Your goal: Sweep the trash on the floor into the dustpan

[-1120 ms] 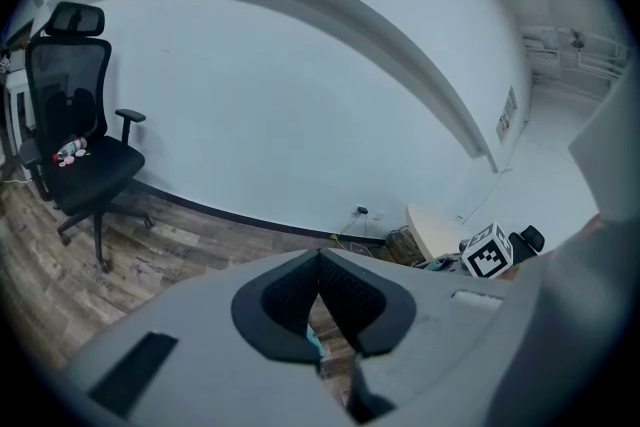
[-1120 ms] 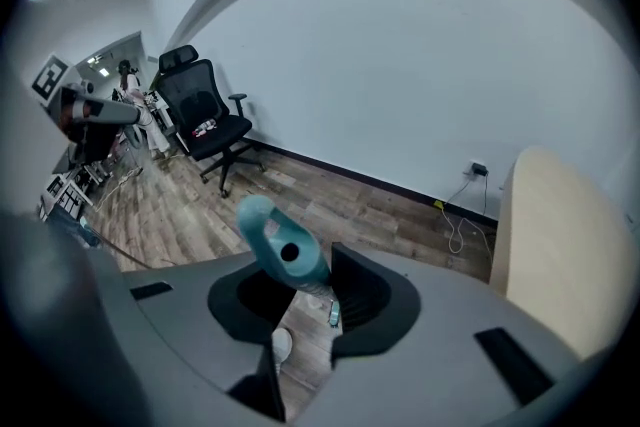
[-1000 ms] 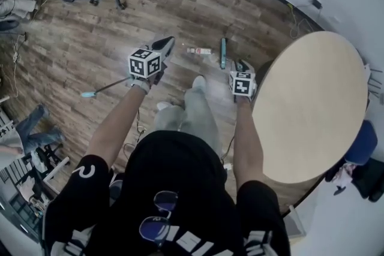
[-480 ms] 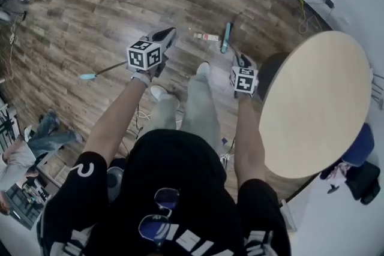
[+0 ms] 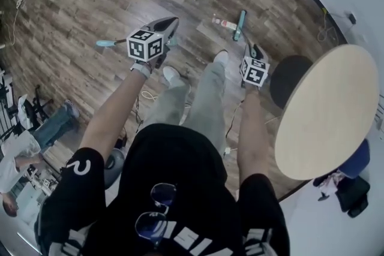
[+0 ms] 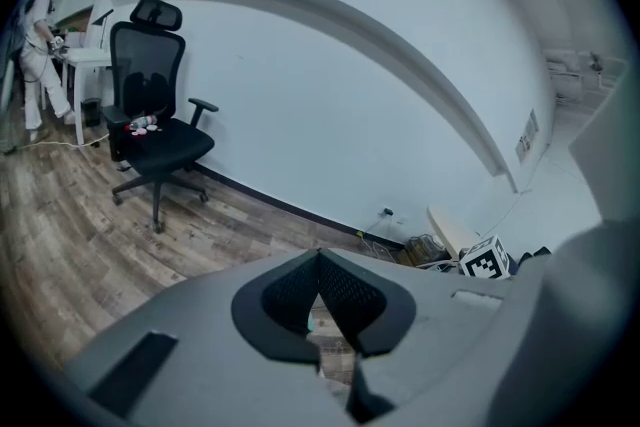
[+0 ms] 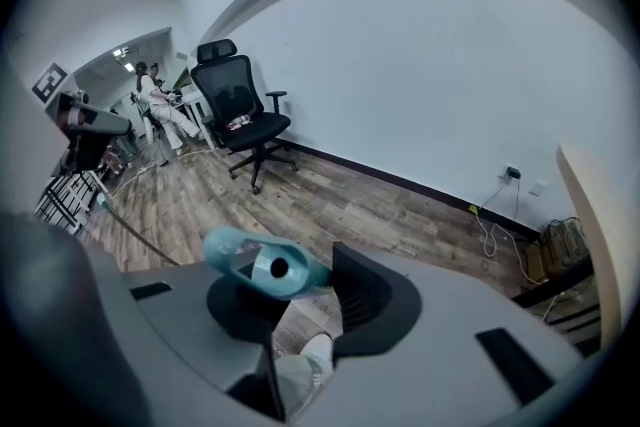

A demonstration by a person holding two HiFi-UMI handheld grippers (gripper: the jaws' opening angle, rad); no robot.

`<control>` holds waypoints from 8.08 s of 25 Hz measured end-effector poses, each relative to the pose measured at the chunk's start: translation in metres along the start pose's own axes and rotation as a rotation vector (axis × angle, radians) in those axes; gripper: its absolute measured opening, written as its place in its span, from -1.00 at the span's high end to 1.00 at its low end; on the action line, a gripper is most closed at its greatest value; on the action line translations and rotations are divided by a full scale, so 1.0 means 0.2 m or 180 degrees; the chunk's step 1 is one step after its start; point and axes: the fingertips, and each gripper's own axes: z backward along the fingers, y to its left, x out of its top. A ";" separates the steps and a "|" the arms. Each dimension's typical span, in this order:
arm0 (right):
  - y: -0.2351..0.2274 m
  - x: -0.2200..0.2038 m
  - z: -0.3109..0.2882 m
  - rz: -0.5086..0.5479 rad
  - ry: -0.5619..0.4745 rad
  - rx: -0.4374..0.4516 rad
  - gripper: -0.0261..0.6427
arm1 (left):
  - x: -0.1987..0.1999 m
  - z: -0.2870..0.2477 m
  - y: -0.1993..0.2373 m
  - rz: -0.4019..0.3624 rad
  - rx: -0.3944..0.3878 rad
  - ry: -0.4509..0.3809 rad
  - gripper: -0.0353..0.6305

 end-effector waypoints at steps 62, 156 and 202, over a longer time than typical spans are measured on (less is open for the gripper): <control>1.93 -0.06 0.19 0.0843 0.0005 0.1407 0.66 | -0.43 1.37 0.86 0.0563 0.0722 -0.0752 0.90; 2.07 -0.05 0.36 -0.0259 -0.0366 0.0707 0.65 | -0.51 1.60 1.15 0.0350 0.0368 -0.0512 0.90; 2.02 0.23 0.65 0.0517 -0.0522 0.1038 0.66 | -0.40 1.76 0.86 0.0138 0.0551 -0.0613 0.90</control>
